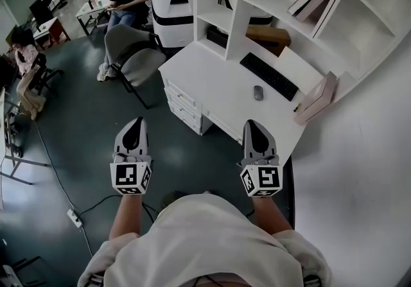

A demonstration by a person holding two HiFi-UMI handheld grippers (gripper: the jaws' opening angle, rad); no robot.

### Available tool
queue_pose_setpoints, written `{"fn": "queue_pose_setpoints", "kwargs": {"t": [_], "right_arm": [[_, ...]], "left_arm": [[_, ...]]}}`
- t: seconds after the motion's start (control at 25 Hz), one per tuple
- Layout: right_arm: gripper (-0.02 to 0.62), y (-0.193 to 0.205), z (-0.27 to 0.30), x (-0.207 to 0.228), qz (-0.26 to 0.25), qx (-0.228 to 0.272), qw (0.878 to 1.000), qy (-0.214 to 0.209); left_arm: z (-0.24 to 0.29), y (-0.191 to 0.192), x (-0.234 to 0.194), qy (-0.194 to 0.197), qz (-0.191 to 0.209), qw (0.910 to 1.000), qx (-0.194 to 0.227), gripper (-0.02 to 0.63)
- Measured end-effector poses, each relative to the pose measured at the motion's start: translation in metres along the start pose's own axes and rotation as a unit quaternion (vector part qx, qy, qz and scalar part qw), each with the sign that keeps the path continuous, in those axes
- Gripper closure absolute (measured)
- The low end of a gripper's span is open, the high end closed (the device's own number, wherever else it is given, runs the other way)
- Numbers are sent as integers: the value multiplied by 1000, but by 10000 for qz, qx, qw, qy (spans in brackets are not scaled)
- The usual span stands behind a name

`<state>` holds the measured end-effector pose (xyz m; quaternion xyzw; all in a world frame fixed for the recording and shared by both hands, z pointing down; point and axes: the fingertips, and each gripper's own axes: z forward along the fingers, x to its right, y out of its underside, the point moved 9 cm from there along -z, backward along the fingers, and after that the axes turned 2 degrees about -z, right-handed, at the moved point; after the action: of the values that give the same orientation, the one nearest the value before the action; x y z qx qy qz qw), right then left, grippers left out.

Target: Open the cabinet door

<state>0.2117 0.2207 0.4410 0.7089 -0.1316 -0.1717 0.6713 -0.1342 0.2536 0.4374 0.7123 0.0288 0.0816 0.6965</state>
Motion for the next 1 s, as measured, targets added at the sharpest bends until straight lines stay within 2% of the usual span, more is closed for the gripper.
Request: {"fn": "queue_pose_setpoints", "kwargs": {"t": [0.24,0.44,0.72,1.0], "right_arm": [[592,9,20,8,52,-97,9997,-207],[592,18,48,7,17,-201,9995,-253],[592,23,112,4,-102,-279,9996,-37],[592,17,201,-4,-185,-258,9991,291]], "left_arm": [[11,6,3,-115,0,9999,-113,607],[34,15,-14,-144,-66,9998,-111,607],[100,29,-56,45,-173,9998,-73,607],[182,30,-119,308,-230,9993,19,607]]}}
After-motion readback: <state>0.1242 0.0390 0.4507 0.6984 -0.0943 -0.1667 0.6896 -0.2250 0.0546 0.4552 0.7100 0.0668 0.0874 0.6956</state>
